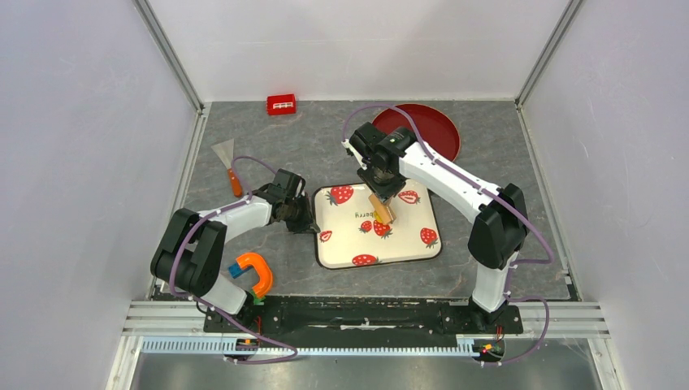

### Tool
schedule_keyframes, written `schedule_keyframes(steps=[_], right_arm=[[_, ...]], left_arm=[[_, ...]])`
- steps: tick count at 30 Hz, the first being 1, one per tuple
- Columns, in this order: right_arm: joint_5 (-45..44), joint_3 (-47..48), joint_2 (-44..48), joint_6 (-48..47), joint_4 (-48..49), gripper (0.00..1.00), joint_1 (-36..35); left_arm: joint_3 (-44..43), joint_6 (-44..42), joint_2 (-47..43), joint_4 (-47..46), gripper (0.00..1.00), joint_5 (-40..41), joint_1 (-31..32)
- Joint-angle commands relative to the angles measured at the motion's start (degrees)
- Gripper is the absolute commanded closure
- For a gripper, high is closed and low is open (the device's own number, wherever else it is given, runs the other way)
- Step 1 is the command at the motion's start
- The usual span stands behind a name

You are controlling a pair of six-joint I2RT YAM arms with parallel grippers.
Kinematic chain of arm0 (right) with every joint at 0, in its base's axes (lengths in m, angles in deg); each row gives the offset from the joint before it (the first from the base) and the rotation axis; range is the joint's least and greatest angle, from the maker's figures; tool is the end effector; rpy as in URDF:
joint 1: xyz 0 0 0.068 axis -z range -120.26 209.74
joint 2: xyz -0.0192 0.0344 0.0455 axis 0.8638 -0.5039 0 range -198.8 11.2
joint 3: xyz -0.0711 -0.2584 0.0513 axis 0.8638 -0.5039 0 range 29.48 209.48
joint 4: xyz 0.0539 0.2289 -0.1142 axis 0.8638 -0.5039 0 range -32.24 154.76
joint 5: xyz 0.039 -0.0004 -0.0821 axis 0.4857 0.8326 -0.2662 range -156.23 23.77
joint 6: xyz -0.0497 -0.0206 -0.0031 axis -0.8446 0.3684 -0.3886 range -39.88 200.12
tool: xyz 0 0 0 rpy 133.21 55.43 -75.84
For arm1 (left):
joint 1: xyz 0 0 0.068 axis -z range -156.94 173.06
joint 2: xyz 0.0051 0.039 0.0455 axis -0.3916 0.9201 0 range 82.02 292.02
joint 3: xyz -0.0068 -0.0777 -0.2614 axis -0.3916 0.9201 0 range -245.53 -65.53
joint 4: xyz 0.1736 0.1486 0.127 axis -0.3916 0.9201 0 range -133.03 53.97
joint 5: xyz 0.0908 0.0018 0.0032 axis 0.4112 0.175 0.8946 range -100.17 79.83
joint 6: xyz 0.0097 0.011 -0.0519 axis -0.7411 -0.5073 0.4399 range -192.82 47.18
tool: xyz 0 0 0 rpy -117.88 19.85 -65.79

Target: Roll out the dumpling wrappers from the dough

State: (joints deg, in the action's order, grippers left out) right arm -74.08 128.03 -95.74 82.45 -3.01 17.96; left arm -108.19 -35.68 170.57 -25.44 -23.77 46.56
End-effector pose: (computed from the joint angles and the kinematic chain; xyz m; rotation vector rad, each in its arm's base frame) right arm 0.2823 0.2457 0.2836 -0.9452 2.7061 -0.0516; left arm 0.2491 -0.1175 0.1460 -0.2539 2.7844 -0.6202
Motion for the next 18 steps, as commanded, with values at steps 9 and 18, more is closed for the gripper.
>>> schedule_keyframes(steps=[9, 18], right_arm=[[4.36, -2.42, -4.82, -0.31, 1.40, 1.00, 0.17], [5.34, -4.22, -6.23, -0.79, 2.03, 1.00, 0.12]], left_arm=[[2.11, -0.47, 3.91, 2.98, 0.98, 5.07, 1.41], [1.78, -0.67, 4.30, 2.98, 0.98, 4.99, 1.37]])
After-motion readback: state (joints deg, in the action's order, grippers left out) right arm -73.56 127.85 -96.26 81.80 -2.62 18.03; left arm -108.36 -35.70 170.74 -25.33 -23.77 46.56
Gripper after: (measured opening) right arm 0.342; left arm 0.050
